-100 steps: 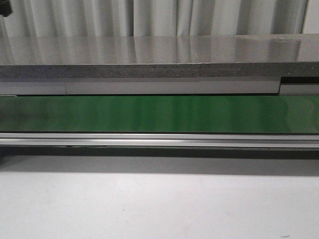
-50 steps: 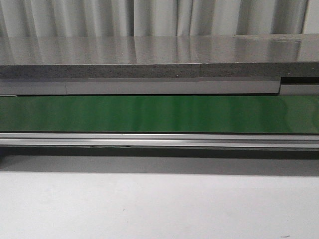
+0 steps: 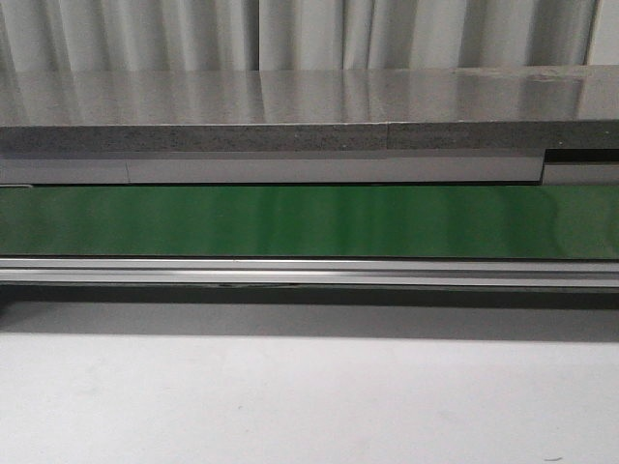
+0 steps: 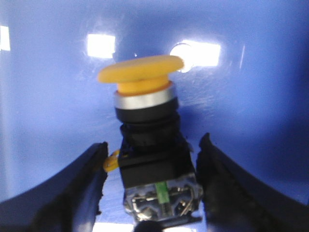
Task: Move button from right to left
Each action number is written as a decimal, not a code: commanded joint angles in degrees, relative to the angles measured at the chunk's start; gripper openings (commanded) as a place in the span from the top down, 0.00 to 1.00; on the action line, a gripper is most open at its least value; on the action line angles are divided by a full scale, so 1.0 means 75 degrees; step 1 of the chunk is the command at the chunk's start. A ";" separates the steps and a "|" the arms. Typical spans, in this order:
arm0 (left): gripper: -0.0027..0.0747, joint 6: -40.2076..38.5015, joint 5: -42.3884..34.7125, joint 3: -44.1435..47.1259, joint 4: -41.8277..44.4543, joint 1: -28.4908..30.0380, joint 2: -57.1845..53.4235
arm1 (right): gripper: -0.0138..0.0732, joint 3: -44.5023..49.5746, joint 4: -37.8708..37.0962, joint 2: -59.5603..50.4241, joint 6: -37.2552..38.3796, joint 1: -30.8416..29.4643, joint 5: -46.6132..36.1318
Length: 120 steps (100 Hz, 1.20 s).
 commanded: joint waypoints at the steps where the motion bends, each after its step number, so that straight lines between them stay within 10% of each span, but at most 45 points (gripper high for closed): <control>1: 0.35 0.0017 -0.0153 -0.0183 -0.0031 0.0024 -0.0440 | 0.91 -0.0207 -0.0020 0.0052 -0.0018 0.0026 -0.0626; 30: 0.47 -0.0038 -0.0176 -0.0260 0.0103 0.0041 -0.1003 | 0.91 -0.0207 -0.0020 0.0052 -0.0018 0.0026 -0.0626; 52: 0.99 -0.0577 -0.0206 -0.0260 -0.0296 0.0041 -0.2243 | 0.91 -0.0207 -0.0020 0.0052 -0.0018 0.0026 -0.0626; 120: 0.99 -0.0577 -0.1609 0.1027 -0.2019 -0.2622 -0.5862 | 0.91 -0.0207 -0.0020 0.0052 -0.0018 0.0026 -0.0626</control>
